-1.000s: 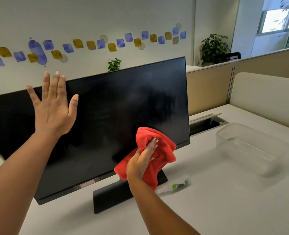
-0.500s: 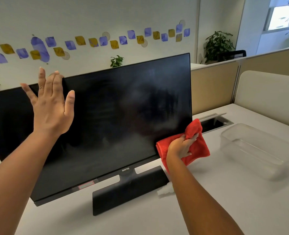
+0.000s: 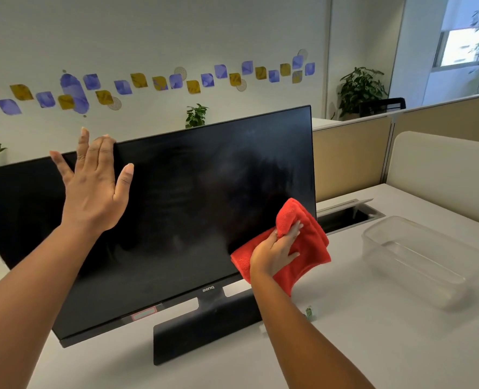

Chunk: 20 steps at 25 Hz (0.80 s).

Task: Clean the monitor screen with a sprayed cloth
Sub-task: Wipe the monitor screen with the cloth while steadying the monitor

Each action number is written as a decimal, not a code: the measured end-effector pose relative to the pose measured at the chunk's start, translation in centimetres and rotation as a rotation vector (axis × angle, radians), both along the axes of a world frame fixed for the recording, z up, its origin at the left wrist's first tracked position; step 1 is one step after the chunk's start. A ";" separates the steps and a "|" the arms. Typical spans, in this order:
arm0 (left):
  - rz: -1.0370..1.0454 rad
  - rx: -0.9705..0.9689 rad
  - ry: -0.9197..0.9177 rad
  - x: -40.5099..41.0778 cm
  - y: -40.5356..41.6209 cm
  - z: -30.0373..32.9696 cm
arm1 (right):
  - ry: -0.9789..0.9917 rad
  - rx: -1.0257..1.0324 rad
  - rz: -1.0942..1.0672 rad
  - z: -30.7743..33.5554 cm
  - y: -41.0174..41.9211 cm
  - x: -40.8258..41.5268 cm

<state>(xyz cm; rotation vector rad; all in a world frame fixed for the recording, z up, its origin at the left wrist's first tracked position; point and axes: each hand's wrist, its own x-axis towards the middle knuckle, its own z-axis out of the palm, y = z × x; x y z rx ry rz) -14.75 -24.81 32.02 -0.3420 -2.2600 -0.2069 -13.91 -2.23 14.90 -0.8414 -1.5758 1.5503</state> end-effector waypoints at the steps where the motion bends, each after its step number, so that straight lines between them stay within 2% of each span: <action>1: 0.000 -0.003 -0.007 0.0 0.0 0.0 | 0.001 0.051 -0.007 1.0 0.4 -0.4; 9: 0.025 -0.014 -0.017 0.1 0.1 -0.2 | 0.102 0.331 -0.044 9.3 0.2 -3.8; 15: 0.023 0.004 -0.017 0.0 0.4 -0.2 | 0.151 0.849 0.105 6.9 -4.8 -2.3; 20: 0.018 0.014 -0.019 0.2 0.3 0.0 | 0.040 1.193 -0.029 5.0 -3.3 -1.7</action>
